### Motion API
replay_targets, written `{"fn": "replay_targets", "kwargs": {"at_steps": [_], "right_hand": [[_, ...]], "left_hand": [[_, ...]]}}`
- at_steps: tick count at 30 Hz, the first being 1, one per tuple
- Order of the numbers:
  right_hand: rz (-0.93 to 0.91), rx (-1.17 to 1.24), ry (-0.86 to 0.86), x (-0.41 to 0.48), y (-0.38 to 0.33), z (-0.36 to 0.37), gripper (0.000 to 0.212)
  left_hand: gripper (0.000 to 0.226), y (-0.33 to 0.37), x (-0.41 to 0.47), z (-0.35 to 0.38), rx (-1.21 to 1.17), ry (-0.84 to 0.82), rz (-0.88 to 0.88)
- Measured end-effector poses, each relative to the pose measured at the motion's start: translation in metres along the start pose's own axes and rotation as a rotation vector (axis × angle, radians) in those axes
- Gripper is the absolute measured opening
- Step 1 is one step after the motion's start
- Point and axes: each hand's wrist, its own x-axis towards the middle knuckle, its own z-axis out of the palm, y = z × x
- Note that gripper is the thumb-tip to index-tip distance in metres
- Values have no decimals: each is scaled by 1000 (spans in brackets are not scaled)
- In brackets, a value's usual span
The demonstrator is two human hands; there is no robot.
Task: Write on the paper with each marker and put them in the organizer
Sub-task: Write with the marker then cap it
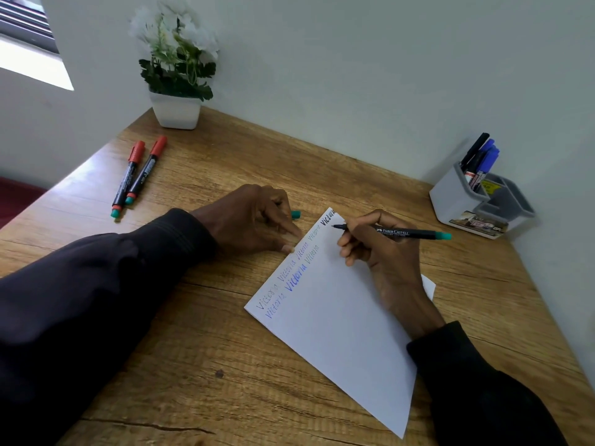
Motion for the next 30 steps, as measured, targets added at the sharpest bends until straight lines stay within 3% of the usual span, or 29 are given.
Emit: {"fn": "replay_targets", "kwargs": {"at_steps": [2,5,7,11,18,23,30], "right_hand": [[13,69,-39,1,-2,-2,13],[62,163,-90,3,-4,-5,33],[51,165,-76,3,-5,-6,29],[-53,105,-31,4,-5,-8,8],[-64,85,-174,-1,-9,-9,23],[-104,-7,-99,-6,-10,-5,9],[-168,-25,-74,-6,-9,-3,9]], "left_hand": [[26,-1,1,-2,-3,109,-14],[28,-5,3,-5,62,254,-66],[32,-7,4,-7,118,304,-98],[33,-9,5,-5,209,263,-152],[19,-14,2,-8,38,323,-205],[19,-9,0,-13,-132,381,-214],[20,-2,-3,-15,-189,390,-170]]}}
